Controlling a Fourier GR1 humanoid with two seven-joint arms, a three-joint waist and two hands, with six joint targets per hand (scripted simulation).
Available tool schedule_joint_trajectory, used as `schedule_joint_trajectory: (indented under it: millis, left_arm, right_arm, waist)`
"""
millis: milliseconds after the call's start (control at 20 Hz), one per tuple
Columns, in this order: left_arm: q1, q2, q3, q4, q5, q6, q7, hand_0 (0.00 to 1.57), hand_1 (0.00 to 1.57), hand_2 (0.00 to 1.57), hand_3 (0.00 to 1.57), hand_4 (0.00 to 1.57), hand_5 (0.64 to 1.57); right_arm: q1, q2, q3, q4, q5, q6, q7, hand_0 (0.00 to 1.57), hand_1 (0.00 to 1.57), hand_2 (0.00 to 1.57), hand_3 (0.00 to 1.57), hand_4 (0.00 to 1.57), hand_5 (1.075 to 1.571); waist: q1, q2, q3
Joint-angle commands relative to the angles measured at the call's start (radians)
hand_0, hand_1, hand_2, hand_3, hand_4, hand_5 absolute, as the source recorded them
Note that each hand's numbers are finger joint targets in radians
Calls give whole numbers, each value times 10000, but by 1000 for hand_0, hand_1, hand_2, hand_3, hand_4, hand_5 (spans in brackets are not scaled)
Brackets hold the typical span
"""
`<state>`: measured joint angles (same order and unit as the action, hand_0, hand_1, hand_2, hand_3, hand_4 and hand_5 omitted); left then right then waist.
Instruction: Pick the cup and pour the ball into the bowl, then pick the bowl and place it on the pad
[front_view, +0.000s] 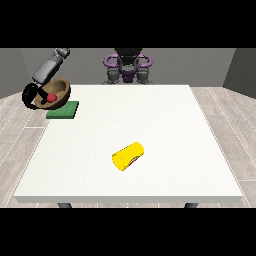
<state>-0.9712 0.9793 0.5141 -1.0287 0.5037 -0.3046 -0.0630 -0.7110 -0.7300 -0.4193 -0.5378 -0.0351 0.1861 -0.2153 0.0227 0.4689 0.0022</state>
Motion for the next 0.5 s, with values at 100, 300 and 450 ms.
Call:
schedule_joint_trajectory:
  millis: [100, 300, 450]
  left_arm:
    - [233, -356, -518, 1055, -527, 15, -339, 0, 0, 0, 0, 0, 1534]
    - [654, -487, -368, 992, -493, -189, -987, 0, 0, 0, 0, 0, 1532]
    - [500, -362, -221, 530, -164, -137, -675, 0, 0, 0, 0, 0, 1526]
  right_arm:
    - [-522, 400, 726, -602, 346, -176, 1622, 1571, 1571, 1571, 903, 1236, 1568]
    - [-545, 299, 744, -410, 382, -22, 1560, 1571, 1571, 1571, 1316, 1240, 1571]
    - [-261, 637, 622, 28, 469, -482, 551, 1571, 1571, 1571, 1195, 1187, 1570]
  waist:
    - [-304, -1312, -41]
    - [-106, -1034, -28]
    - [142, -510, -11]
